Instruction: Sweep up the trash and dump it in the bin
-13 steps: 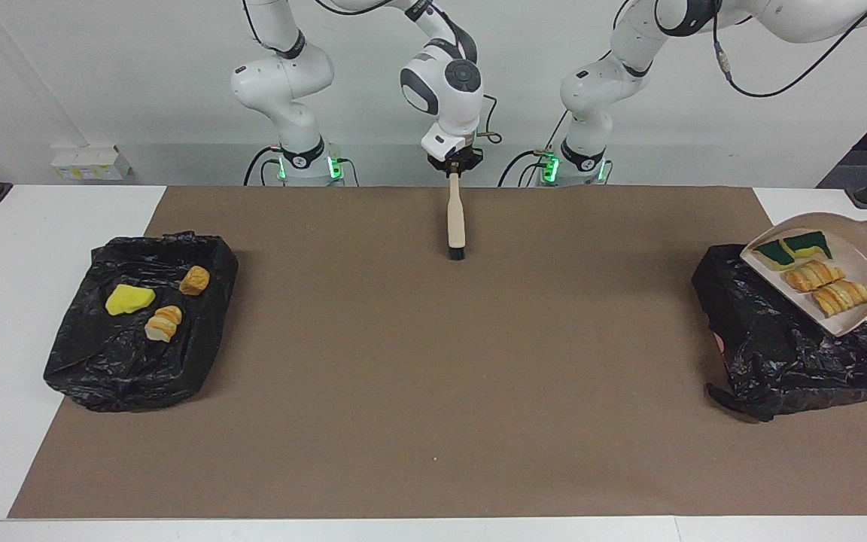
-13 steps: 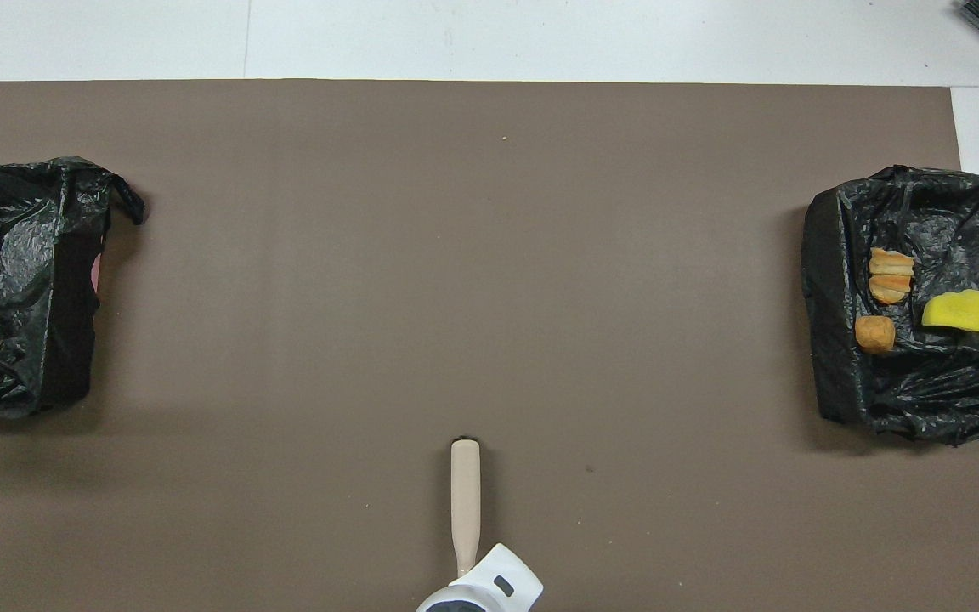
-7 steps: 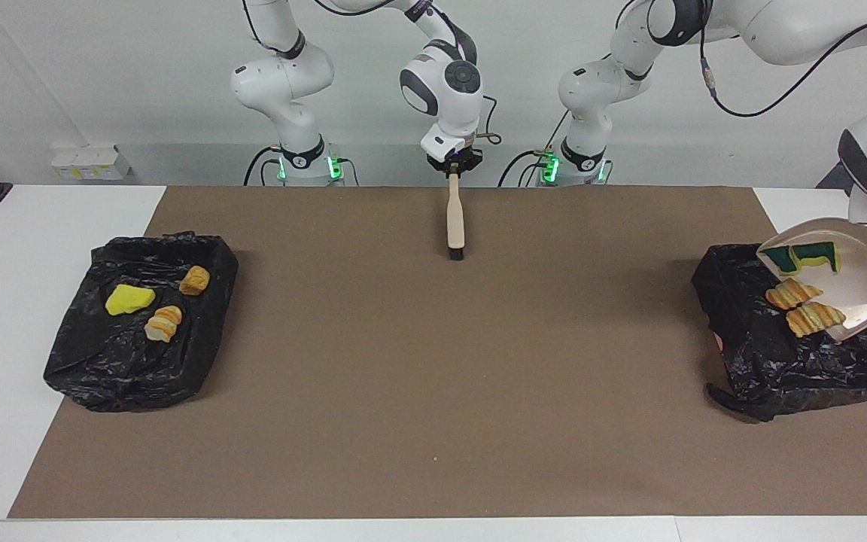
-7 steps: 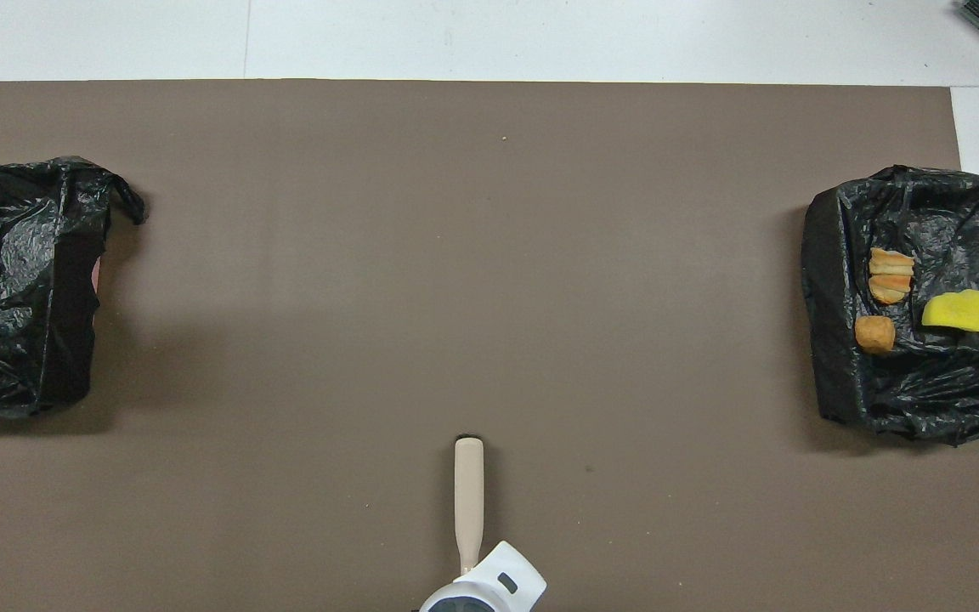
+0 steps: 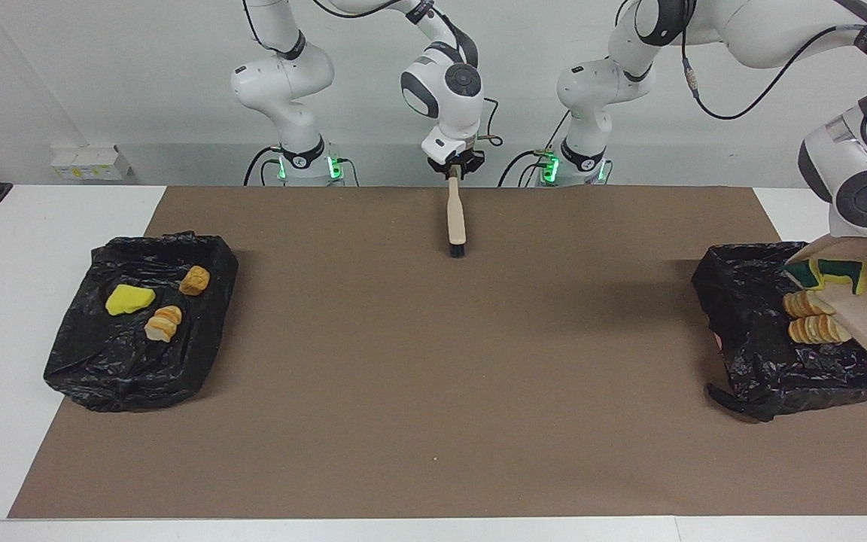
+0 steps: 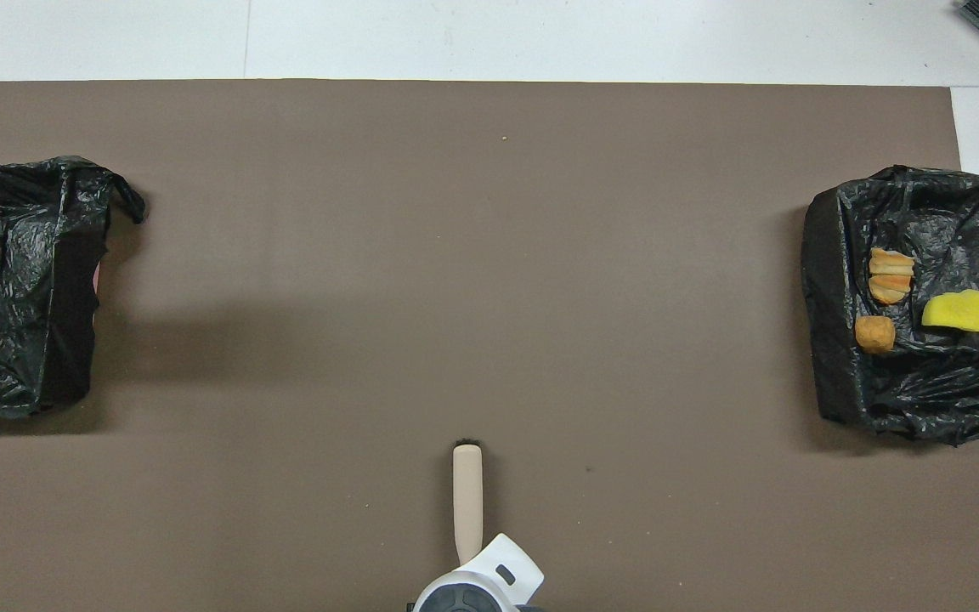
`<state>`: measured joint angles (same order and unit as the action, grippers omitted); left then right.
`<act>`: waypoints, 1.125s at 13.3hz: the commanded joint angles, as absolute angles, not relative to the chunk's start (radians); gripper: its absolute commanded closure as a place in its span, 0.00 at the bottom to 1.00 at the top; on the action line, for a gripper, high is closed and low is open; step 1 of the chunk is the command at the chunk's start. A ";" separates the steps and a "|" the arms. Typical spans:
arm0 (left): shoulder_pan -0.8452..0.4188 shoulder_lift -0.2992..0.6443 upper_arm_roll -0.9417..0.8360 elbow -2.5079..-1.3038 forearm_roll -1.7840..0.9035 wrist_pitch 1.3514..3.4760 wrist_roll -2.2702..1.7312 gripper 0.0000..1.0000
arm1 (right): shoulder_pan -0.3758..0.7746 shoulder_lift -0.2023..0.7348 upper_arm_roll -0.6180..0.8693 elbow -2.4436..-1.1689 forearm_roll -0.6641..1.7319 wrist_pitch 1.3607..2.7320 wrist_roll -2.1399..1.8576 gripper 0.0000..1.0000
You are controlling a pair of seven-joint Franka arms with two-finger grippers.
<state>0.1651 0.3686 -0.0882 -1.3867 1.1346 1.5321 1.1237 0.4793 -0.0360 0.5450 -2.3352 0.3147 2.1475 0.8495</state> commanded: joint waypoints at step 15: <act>0.210 0.203 -0.069 -1.466 0.951 1.655 1.169 1.00 | -0.109 -0.087 0.537 -2.109 0.060 2.100 0.741 0.00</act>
